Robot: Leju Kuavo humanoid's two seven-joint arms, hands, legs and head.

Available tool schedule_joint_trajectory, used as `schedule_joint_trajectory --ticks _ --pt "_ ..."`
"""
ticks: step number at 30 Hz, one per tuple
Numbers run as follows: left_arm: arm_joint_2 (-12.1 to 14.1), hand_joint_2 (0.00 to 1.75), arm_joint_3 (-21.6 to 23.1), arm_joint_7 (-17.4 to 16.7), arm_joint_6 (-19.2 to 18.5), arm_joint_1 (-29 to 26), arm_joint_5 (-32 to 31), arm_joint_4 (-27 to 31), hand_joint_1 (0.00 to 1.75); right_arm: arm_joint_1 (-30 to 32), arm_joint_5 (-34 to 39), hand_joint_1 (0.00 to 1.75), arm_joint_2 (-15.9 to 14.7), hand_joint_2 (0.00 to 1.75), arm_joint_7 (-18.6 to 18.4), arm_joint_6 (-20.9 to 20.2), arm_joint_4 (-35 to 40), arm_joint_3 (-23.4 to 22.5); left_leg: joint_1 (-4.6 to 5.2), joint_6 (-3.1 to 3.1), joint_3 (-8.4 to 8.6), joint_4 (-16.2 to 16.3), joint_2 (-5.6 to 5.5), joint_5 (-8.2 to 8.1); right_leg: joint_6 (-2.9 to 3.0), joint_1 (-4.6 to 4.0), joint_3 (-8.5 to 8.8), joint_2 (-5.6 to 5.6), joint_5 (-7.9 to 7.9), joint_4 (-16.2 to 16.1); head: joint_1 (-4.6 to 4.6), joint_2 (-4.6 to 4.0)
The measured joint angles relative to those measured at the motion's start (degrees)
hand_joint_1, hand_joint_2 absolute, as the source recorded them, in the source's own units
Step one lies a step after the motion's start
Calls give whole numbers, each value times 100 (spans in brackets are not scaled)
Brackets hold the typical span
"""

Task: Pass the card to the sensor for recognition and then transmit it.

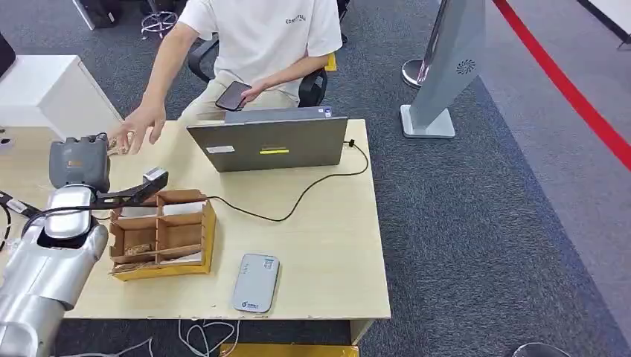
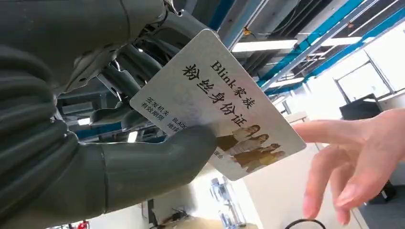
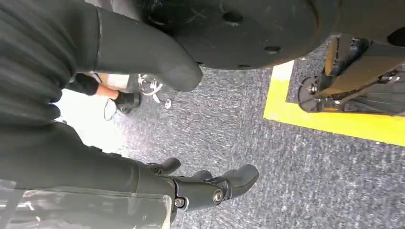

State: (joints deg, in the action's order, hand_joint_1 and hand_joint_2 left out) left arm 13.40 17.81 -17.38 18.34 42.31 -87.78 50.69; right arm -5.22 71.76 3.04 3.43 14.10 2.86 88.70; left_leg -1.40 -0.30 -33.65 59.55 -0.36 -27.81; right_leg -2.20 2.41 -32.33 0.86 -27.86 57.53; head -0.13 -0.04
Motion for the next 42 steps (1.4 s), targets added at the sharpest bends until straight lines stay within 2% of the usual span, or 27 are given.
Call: schedule_joint_trajectory --ticks 7,8,11,16,20,23,28,35,40,42 --pt "-2 175 0 15 -46 -2 0 0 175 -19 -11 0 0 175 68 7 15 0 -1 0 1 0 -1 0 0 -2 0 0 0 0 0 0" --pt "-2 175 -4 39 -96 -2 0 0 0 -21 -20 0 0 175 85 4 15 0 -2 0 1 0 -1 0 0 -2 0 0 0 0 0 0" --pt "-22 175 -50 129 -225 -17 0 0 0 -25 -26 0 0 175 98 4 15 0 -1 0 0 0 1 0 0 -2 0 2 0 0 0 0" --pt "-131 175 -293 419 -223 -144 2 65 0 -29 -2 0 0 175 98 9 15 0 -1 0 0 1 0 0 0 -1 0 1 0 -1 -2 0" --pt "-326 175 -417 763 -385 -477 42 460 0 -31 92 0 0 175 96 13 15 0 0 0 0 1 -1 -1 0 0 0 0 0 -2 0 0" --pt "-526 175 -417 937 -690 -933 185 1203 0 -31 199 0 0 175 105 20 15 0 0 0 -2 1 0 -3 0 0 0 1 0 -2 4 0" --pt "-675 175 -407 986 -861 -1683 380 2433 0 -28 306 0 0 175 146 26 15 -4 0 -1 1 1 10 -9 0 -1 -6 7 -2 -4 2 0" --pt "-673 175 -363 1213 -765 -2189 540 3325 0 -21 448 0 2 175 164 48 15 -9 -1 -1 4 -2 19 -9 0 -2 -3 14 -2 -2 -2 0" --pt "-512 175 -19 1209 -451 -3348 420 4629 0 8 662 0 33 175 238 138 13 -54 -1 -6 1 -1 19 -18 -1 -1 -5 16 -9 -5 4 0" --pt "-395 175 77 1158 -525 -3733 435 4945 0 16 732 0 48 175 243 153 13 -101 -1 -7 2 -2 19 -27 1 -1 -5 17 -13 -5 4 0"
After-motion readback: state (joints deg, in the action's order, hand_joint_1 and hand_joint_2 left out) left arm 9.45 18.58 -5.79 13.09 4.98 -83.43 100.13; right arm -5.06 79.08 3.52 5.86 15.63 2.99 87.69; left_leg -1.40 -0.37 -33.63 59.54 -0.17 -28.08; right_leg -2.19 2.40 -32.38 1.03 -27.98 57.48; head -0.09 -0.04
